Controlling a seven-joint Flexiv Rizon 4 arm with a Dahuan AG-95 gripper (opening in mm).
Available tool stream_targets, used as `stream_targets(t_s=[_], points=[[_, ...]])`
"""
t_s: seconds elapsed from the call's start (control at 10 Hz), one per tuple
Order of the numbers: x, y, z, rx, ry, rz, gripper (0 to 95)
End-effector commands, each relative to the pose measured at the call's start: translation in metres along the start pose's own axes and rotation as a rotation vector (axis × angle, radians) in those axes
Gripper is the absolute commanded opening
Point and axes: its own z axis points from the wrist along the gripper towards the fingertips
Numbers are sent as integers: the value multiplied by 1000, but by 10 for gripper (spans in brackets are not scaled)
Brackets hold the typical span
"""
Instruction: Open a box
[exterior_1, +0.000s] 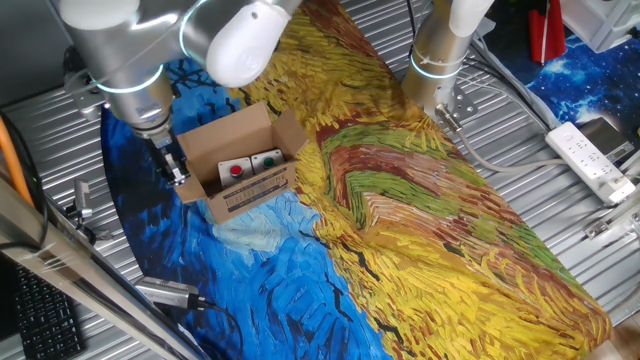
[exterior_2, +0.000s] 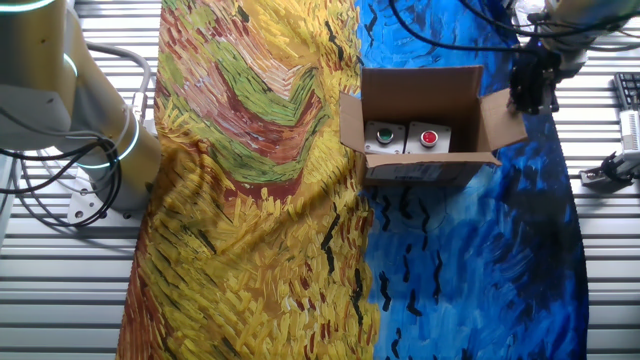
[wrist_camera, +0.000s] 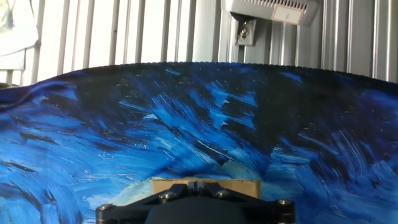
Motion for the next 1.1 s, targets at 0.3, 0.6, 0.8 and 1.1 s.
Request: stream_targets(t_s=[0.3, 0.6, 0.8, 1.1], points=[[11, 2, -13, 4, 6, 8, 0], [18, 4, -22, 13, 7, 7, 0], [21, 5, -26, 17, 5, -1, 0], [31, 10, -36, 32, 14, -12, 0]])
